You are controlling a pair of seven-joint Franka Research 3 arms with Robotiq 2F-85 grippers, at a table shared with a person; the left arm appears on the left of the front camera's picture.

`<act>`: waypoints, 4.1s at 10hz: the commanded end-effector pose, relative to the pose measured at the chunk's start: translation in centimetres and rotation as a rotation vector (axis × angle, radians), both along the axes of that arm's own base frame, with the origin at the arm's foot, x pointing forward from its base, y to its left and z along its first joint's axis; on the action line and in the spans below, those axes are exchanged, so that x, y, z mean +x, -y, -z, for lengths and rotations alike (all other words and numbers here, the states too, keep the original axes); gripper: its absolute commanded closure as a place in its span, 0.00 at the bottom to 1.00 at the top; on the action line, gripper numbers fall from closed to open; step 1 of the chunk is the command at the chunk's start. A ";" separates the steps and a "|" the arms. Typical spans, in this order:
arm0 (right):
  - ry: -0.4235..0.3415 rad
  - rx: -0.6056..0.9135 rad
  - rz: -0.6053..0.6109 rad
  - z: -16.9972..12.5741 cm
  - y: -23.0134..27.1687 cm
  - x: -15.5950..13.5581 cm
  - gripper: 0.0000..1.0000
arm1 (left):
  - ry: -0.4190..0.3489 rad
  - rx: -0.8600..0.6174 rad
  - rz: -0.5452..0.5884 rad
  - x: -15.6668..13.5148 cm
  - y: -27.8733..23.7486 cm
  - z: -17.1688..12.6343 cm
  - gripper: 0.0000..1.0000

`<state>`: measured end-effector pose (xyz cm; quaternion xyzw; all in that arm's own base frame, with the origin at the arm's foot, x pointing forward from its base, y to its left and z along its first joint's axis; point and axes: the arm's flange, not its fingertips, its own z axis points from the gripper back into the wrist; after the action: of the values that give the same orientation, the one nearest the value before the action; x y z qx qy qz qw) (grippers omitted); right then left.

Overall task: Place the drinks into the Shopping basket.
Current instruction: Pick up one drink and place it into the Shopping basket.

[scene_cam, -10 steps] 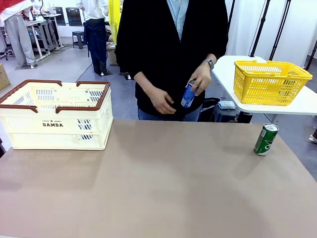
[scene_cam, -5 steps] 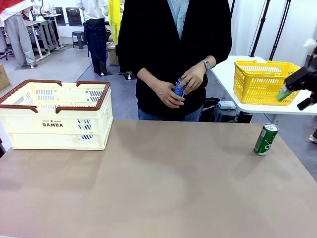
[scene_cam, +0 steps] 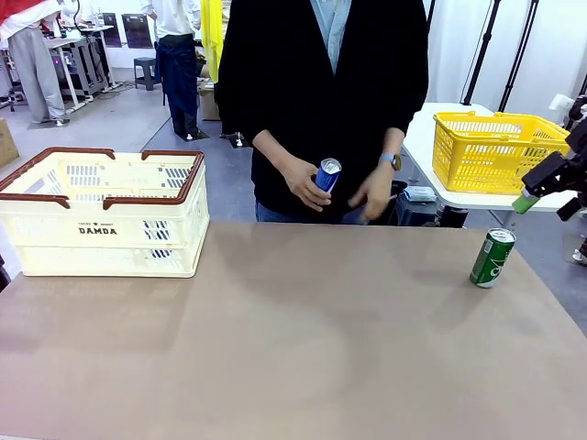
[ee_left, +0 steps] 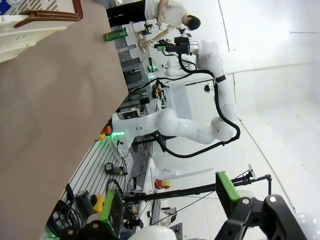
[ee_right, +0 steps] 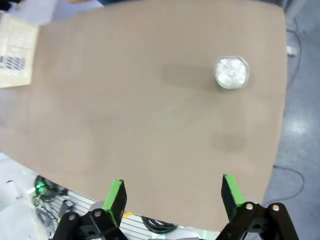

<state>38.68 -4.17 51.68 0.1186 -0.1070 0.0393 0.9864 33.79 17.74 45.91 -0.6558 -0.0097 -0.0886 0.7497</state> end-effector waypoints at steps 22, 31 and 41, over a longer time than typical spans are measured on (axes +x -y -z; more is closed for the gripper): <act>-0.555 -0.153 0.181 16.9 1.4 20.1 1.00 | -0.011 0.015 0.003 -0.3 0.0 -0.1 0.00; -0.538 -0.023 0.102 1.6 1.8 11.6 1.00 | -0.011 0.015 0.003 -0.3 0.0 -0.1 0.00; -0.520 0.031 0.019 -8.1 4.3 -3.5 1.00 | -0.011 0.015 0.003 -0.3 0.0 -0.1 0.00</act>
<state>35.24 -8.09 59.69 0.1376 0.1526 0.0010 0.9787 33.78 17.79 45.88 -0.6556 -0.0099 -0.0878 0.7499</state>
